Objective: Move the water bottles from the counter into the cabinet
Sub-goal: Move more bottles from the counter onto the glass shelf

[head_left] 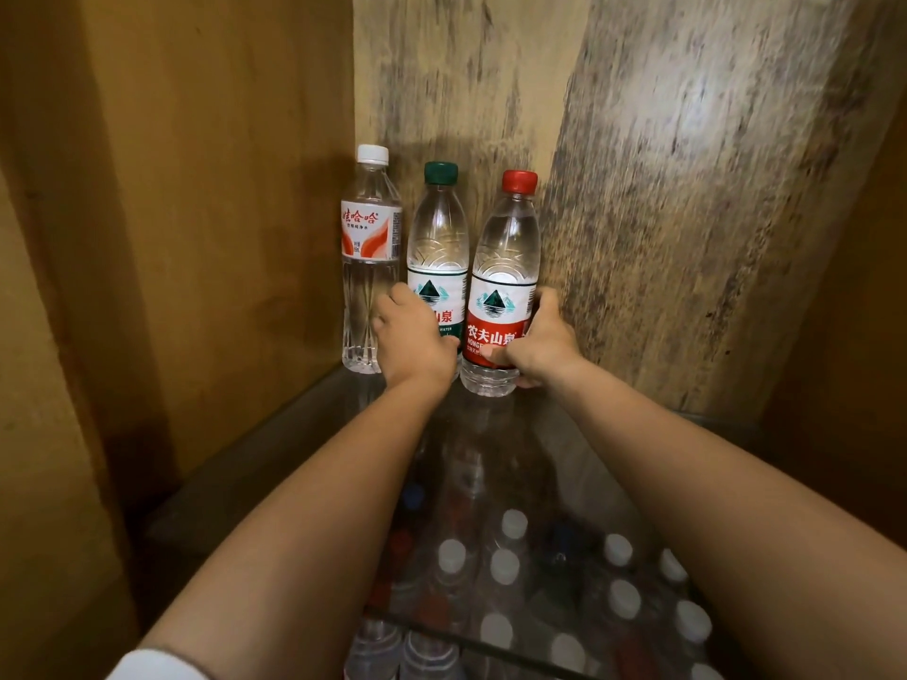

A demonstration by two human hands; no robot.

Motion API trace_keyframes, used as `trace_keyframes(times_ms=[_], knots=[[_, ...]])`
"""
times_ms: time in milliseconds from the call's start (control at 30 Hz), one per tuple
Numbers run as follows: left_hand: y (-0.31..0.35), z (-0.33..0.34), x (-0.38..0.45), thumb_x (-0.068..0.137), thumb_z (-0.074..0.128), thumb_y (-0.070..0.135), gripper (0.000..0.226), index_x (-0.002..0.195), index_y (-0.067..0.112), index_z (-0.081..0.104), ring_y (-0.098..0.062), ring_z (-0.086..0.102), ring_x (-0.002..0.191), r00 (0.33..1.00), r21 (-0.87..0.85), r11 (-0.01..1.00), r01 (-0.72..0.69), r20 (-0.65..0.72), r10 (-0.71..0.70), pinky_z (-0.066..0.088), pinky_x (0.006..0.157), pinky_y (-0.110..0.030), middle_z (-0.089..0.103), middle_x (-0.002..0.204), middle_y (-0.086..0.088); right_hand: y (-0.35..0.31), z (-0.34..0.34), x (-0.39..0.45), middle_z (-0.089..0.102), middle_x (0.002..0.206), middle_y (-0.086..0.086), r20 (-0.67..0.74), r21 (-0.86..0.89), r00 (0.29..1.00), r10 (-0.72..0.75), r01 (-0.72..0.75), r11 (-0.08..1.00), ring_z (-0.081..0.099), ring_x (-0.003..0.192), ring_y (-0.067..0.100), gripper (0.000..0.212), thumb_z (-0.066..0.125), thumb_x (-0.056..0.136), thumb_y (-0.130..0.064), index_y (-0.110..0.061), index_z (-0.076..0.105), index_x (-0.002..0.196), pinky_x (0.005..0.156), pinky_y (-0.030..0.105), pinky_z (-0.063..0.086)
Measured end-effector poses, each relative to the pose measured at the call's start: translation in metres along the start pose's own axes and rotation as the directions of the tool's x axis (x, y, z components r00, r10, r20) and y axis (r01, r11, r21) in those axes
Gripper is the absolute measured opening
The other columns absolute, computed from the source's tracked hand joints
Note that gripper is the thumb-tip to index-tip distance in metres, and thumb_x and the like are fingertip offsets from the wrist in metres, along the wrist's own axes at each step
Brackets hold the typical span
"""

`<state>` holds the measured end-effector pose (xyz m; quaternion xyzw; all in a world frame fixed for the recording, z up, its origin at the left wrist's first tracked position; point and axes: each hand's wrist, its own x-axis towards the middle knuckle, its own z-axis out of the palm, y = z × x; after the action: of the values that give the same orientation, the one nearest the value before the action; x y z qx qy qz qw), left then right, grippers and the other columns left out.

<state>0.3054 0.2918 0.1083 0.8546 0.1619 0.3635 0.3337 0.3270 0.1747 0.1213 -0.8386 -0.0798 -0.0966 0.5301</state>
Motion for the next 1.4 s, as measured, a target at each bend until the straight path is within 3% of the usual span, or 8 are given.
trace_keyframes(times_ms=[600,833,1133,1300,1400], knots=[[-0.004,-0.007,0.0,0.078,0.071,0.009,0.063,0.129,0.002,0.034,-0.034,0.044,0.119,0.999,0.052,0.998,-0.032,-0.043,0.034,0.043,0.095,-0.039,0.033,0.133,-0.017,-0.005,0.005,0.001,0.053,0.128,0.007,0.069,-0.016,0.994,-0.084,0.086,0.996,0.051,0.115,0.03,0.078,0.075,0.072,-0.01,-0.023,0.027,0.132,0.089,0.052,0.05],[-0.007,-0.009,0.003,0.068,0.08,0.009,0.075,0.126,0.007,0.033,-0.032,0.045,0.12,0.993,0.013,0.997,-0.07,-0.098,0.071,0.043,0.095,-0.038,0.04,0.13,-0.015,0.001,0.004,0.002,0.046,0.132,0.009,0.091,0.046,0.993,-0.074,0.07,0.996,0.048,0.119,0.03,0.082,0.075,0.074,-0.009,-0.027,0.024,0.135,0.09,0.052,0.05],[-0.011,-0.007,0.0,0.07,0.077,0.01,0.076,0.131,0.009,0.031,-0.032,0.04,0.124,0.99,0.03,0.996,-0.088,-0.107,0.091,0.041,0.097,-0.04,0.04,0.133,-0.014,0.004,0.007,0.001,0.049,0.133,0.01,0.077,0.017,0.993,-0.094,0.093,0.996,0.049,0.12,0.03,0.084,0.074,0.075,-0.011,-0.025,0.022,0.139,0.097,0.05,0.046],[-0.006,-0.006,0.0,0.072,0.075,0.007,0.083,0.137,0.011,0.024,-0.032,0.036,0.126,0.999,0.04,0.998,-0.041,-0.034,0.043,0.042,0.096,-0.041,0.033,0.137,-0.015,0.002,0.001,-0.004,0.05,0.134,0.008,0.144,0.034,0.989,-0.032,0.027,0.999,0.047,0.123,0.028,0.086,0.075,0.072,-0.007,-0.019,0.024,0.141,0.101,0.047,0.043],[0.002,-0.01,0.002,0.073,0.074,0.012,0.088,0.14,0.012,0.017,-0.033,0.034,0.128,0.995,-0.037,0.999,0.036,0.09,-0.033,0.039,0.099,-0.043,0.028,0.139,-0.016,-0.001,-0.008,-0.014,0.048,0.134,0.007,0.2,0.044,0.98,0.014,-0.024,0.999,0.048,0.121,0.027,0.092,0.073,0.073,-0.004,-0.021,0.018,0.144,0.089,0.041,0.049]])
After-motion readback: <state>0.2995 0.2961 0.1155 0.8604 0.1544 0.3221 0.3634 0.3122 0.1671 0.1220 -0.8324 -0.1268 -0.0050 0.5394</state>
